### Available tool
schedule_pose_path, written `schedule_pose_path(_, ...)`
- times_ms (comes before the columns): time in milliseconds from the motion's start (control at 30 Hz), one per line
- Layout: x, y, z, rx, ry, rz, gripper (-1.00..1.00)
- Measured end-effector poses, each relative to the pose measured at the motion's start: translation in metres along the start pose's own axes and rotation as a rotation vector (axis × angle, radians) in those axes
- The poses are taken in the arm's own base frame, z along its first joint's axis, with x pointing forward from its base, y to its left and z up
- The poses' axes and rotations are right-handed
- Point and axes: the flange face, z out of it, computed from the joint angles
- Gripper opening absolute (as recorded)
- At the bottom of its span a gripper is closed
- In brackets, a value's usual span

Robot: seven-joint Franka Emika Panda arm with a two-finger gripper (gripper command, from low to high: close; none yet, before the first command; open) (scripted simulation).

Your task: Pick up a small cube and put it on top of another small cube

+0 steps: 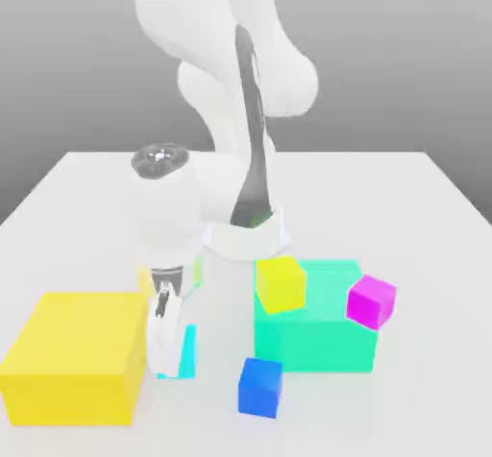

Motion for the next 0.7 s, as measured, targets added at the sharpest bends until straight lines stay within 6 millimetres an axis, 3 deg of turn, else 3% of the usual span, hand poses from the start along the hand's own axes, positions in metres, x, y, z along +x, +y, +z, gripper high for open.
schedule_pose_path(133, 0.0, 0.0, 0.003, 0.002, -0.001, -0.001, -1.0)
schedule_pose_path(200, -0.001, -0.001, -0.006, 0.002, -0.002, 0.0, -1.0)
schedule_pose_path(433, -0.002, 0.001, -0.064, 0.003, 0.003, -0.015, -1.0)
schedule_pose_path(700, -0.047, 0.039, -0.135, 0.011, 0.028, -0.297, -1.0)
